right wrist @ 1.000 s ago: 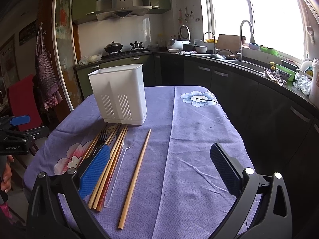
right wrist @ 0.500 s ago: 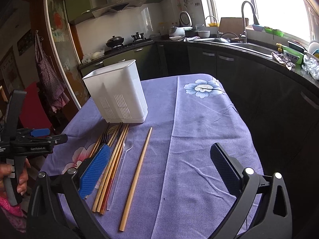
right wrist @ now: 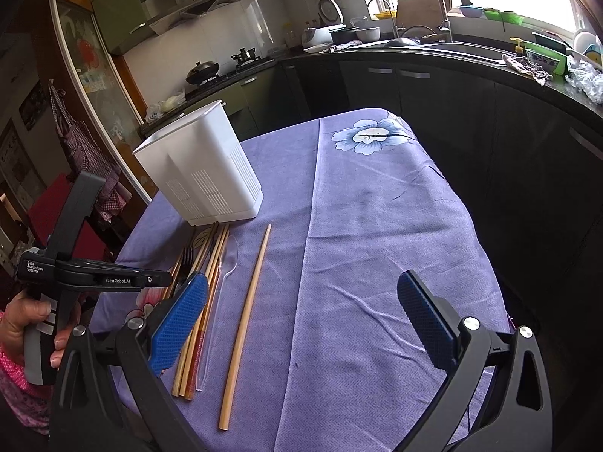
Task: Organize utensils
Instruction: 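Lower the left gripper onto the black fork and close on it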
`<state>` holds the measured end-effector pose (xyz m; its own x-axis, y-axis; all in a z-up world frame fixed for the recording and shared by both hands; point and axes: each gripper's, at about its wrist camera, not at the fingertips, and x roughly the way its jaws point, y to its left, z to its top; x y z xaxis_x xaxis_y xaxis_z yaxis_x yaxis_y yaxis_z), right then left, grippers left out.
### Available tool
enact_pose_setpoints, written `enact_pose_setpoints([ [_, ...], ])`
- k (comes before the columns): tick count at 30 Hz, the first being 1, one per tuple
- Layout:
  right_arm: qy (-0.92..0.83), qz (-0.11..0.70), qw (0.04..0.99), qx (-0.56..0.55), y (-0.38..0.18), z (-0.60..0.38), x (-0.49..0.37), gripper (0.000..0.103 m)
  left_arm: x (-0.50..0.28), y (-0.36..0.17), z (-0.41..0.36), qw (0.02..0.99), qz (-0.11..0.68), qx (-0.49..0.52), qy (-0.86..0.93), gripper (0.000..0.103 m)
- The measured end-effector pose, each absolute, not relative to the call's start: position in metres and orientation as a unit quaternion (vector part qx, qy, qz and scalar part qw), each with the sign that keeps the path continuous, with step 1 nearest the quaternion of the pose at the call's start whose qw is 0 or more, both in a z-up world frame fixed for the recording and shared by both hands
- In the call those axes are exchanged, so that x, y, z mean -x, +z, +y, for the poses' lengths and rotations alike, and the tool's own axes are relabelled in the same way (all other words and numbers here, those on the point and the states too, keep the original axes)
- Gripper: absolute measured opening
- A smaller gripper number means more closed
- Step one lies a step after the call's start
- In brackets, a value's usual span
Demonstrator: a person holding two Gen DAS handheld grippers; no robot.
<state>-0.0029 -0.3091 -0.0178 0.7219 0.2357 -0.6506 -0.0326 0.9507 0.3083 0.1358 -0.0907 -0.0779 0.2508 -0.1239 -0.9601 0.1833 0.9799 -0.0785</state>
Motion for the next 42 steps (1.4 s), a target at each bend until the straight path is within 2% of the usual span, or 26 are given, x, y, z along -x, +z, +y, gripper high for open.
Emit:
enact_pose_setpoints([
  [25, 0.071, 0.369, 0.918, -0.123, -0.015, -0.303, 0.001, 0.099, -0.145, -0.104, -0.094, 0.777, 0.624, -0.051, -0.059, 0.010],
  [36, 0.127, 0.446, 0.883, -0.066, -0.011, -0.257, -0.036, 0.099, -0.137, -0.084, -0.085, 0.794, 0.599, -0.029, -0.096, 0.009],
  [40, 0.148, 0.494, 0.856, -0.049, -0.019, -0.233, -0.060, 0.087, -0.133, -0.066, -0.076, 0.809, 0.578, -0.020, -0.106, 0.009],
  [41, 0.153, 0.507, 0.847, -0.048, -0.022, -0.228, -0.065, 0.077, -0.132, -0.062, -0.074, 0.813, 0.572, -0.019, -0.108, 0.009],
  [42, 0.156, 0.520, 0.838, -0.047, -0.027, -0.222, -0.071, 0.062, -0.131, -0.058, -0.071, 0.816, 0.567, -0.017, -0.110, 0.009],
])
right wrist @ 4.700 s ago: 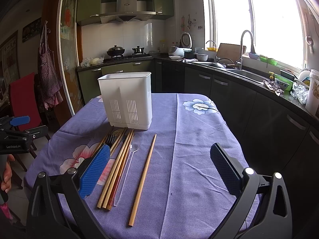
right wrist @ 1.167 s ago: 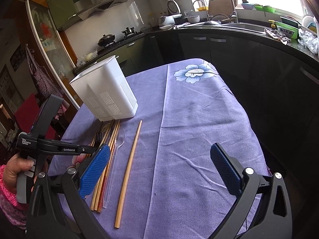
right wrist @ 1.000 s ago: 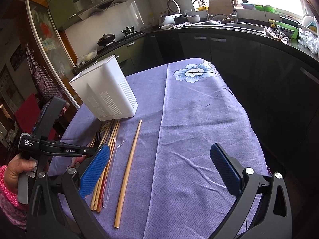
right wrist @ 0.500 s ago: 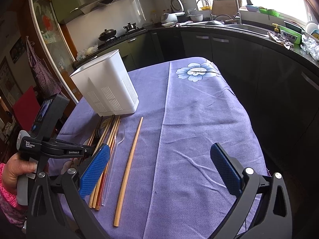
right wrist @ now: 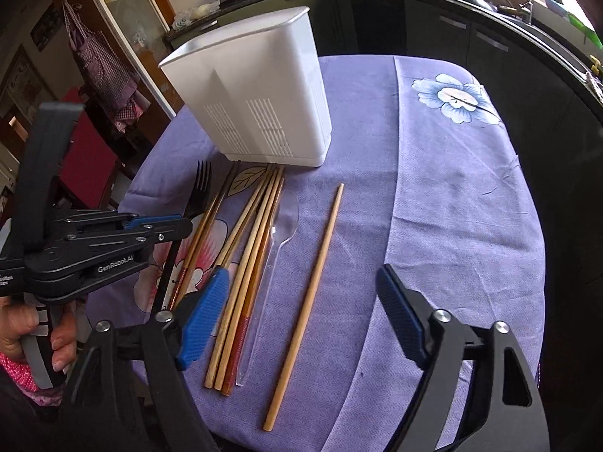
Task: Organize utensils
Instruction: 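Lower the left gripper onto the black fork and close on it, then lift the black fork with the left gripper while the right gripper grasps the clear spoon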
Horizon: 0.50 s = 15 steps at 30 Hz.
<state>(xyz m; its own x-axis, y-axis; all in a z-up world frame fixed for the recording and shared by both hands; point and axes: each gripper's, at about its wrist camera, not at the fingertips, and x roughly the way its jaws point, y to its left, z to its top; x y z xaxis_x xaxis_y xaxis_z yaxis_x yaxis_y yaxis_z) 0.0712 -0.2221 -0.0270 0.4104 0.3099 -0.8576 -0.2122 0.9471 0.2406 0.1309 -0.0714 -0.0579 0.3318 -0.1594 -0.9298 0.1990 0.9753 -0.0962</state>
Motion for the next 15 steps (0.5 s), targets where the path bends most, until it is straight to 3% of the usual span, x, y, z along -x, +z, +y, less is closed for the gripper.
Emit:
enact_pose_setpoints([
  [3, 0.161, 0.558, 0.812, -0.048, -0.044, -0.207, -0.087, 0.042, -0.126, -0.048, -0.067, 0.822, 0.556, -0.016, -0.119, 0.009],
  [15, 0.130, 0.601, 0.788, -0.027, -0.066, -0.177, -0.107, 0.018, -0.125, -0.039, -0.054, 0.834, 0.535, -0.015, -0.137, 0.009],
])
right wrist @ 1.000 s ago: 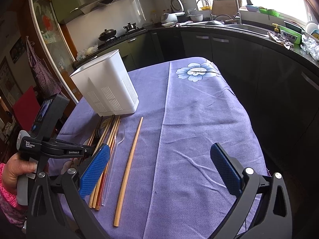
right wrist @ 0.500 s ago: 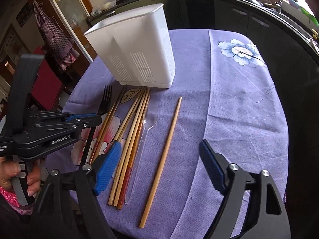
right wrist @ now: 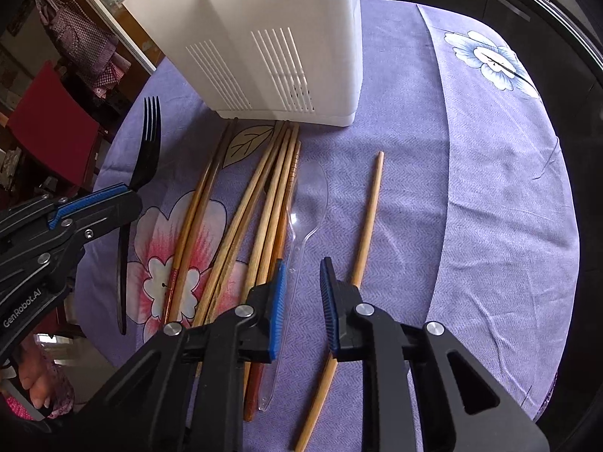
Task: Organize utensils
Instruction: 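Lift the black fork with the left gripper while the right gripper grasps the clear spoon, then lower the fork into the white holder with the left gripper while the right lifts the spoon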
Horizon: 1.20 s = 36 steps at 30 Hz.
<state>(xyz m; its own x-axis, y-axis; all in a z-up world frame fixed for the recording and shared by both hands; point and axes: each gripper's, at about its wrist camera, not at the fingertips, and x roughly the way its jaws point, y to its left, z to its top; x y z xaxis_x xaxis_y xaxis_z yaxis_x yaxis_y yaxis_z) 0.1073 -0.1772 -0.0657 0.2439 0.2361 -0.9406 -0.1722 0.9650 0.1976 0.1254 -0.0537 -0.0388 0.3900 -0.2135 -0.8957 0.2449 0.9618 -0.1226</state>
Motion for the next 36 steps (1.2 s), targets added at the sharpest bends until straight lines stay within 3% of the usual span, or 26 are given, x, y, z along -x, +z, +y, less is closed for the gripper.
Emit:
enact_pose_setpoints([
  [8, 0.115, 0.621, 0.775, -0.019, -0.082, -0.162, -0.119, 0.018, -0.123, -0.033, -0.049, 0.841, 0.522, -0.011, -0.144, 0.009],
  [21, 0.114, 0.628, 0.770, -0.013, -0.096, -0.140, -0.138, 0.010, -0.111, 0.010, -0.041, 0.861, 0.479, 0.004, -0.172, 0.009],
  [30, 0.145, 0.586, 0.794, -0.066, -0.090, -0.151, -0.121, 0.010, -0.134, 0.102, -0.033, 0.930, 0.331, 0.029, -0.158, 0.009],
  [36, 0.155, 0.548, 0.818, -0.076, -0.077, -0.152, -0.119, 0.010, -0.186, 0.115, -0.052, 0.954, 0.258, 0.045, -0.144, 0.009],
])
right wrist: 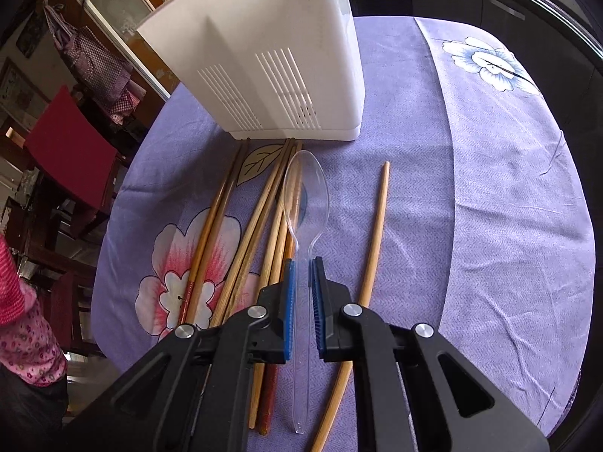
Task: Organize utensils
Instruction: 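Lower the fork into the white holder with the left gripper while the right lifts the spoon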
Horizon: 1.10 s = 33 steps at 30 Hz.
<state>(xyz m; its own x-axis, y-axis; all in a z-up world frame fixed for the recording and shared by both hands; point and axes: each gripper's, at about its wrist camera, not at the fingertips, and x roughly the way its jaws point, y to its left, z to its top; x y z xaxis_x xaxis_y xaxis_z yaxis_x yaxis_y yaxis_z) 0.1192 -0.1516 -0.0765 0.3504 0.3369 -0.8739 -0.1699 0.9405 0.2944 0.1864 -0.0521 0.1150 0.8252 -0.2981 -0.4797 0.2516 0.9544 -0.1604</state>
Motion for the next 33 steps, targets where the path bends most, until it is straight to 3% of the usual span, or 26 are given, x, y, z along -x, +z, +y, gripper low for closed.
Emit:
enact_pose_setpoints([
  [8, 0.167, 0.493, 0.851, -0.076, -0.040, -0.167, -0.103, 0.010, -0.219, 0.110, -0.074, 0.977, 0.180, 0.026, -0.110, 0.009],
  [25, 0.162, 0.355, 0.916, -0.089, 0.063, -0.206, -0.085, 0.010, -0.240, 0.040, -0.090, 0.961, 0.258, -0.023, -0.101, 0.009],
  [30, 0.149, 0.297, 0.939, -0.085, 0.100, -0.206, -0.087, 0.010, -0.234, 0.034, -0.091, 0.959, 0.262, -0.034, -0.104, 0.025],
  [33, 0.138, 0.262, 0.951, -0.084, 0.117, -0.205, -0.091, 0.010, -0.229, 0.037, -0.086, 0.958, 0.263, -0.029, -0.109, 0.025],
])
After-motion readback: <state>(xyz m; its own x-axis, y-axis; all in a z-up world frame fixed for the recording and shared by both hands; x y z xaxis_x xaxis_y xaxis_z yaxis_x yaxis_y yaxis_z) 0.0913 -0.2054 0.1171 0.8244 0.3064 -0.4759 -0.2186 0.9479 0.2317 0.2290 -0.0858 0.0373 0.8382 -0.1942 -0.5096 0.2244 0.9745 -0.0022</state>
